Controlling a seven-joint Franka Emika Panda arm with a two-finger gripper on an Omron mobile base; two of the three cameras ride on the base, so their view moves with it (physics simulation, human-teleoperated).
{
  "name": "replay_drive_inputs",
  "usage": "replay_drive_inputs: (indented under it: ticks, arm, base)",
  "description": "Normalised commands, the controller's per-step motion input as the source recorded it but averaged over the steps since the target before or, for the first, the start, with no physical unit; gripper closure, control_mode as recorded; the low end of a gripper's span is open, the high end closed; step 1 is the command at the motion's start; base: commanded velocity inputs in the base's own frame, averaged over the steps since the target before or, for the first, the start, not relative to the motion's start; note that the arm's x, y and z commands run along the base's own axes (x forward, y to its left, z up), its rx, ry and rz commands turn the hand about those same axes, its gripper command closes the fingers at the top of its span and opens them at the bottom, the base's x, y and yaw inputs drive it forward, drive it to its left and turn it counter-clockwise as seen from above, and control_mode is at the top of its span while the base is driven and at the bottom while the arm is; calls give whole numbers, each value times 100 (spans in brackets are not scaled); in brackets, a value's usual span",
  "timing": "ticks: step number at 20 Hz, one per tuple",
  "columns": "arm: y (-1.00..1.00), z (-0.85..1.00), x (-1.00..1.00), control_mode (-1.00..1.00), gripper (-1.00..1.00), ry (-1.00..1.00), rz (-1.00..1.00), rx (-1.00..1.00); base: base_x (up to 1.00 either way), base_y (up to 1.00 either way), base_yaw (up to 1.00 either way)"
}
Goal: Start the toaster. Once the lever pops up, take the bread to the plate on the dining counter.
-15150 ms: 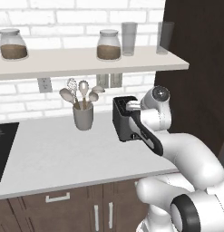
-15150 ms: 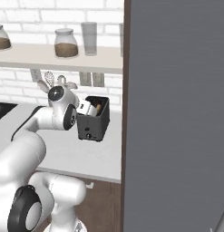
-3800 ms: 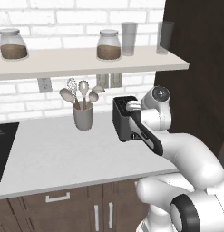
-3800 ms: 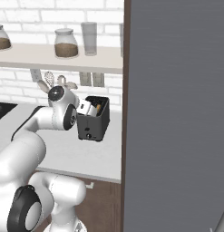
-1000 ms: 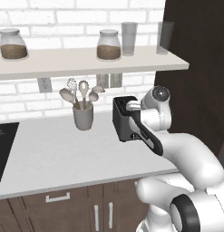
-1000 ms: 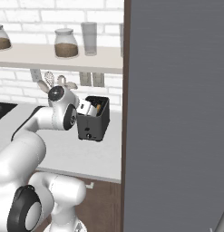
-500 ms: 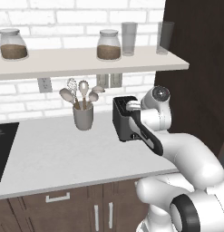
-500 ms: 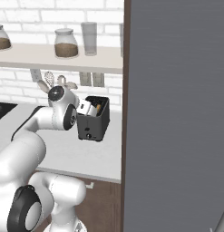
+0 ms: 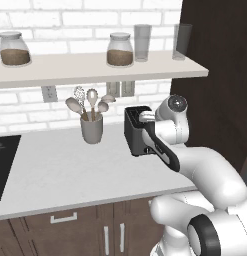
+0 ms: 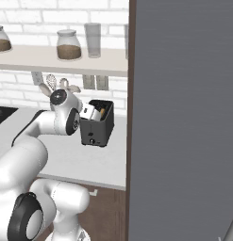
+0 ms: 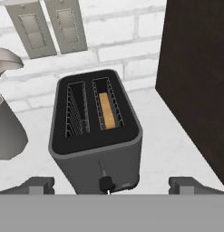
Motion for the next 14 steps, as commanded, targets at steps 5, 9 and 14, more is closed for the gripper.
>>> replay_drive_inputs:
  ticks: [5, 9, 14]
  arm:
    - [0, 0, 0, -100, -100, 0, 0, 0]
    - [0, 0, 0, -100, -100, 0, 0, 0]
    - [0, 0, 0, -100, -100, 0, 0, 0]
  base:
    - [0, 0, 0]
    - [0, 0, 0]
    - [0, 0, 0]
